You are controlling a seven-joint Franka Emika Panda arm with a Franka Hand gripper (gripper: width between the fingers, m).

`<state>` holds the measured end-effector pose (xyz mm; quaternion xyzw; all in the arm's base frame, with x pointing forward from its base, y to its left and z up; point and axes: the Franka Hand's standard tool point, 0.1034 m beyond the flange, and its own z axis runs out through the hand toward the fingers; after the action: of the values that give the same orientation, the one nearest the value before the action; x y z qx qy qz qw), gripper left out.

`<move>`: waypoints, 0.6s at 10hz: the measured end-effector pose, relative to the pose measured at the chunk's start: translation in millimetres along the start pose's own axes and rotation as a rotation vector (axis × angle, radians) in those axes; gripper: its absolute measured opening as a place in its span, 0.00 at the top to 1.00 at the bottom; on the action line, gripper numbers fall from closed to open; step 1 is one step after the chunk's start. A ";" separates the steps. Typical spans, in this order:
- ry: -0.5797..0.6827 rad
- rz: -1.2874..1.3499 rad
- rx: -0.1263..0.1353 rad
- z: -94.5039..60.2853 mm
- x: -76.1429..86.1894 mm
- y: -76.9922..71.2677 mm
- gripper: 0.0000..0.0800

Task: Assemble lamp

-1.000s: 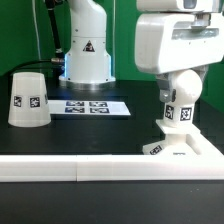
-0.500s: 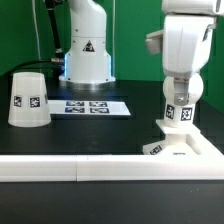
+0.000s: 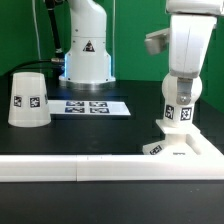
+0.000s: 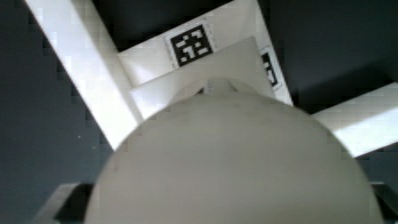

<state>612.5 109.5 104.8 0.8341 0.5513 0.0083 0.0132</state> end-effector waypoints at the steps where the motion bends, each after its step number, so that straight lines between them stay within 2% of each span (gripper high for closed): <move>1: 0.000 0.011 0.000 0.0 0.0 0.0 0.28; 3: 0.002 0.058 0.001 0.0 -0.5 0.4 0.28; 6: 0.025 0.390 -0.005 -0.2 -0.4 2.6 0.28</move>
Offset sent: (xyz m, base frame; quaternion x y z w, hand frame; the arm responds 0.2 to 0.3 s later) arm -0.0079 -0.0040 0.0013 0.0141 0.0331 0.1692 0.9849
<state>614.7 108.2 105.1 0.9250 0.3792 0.0225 0.0065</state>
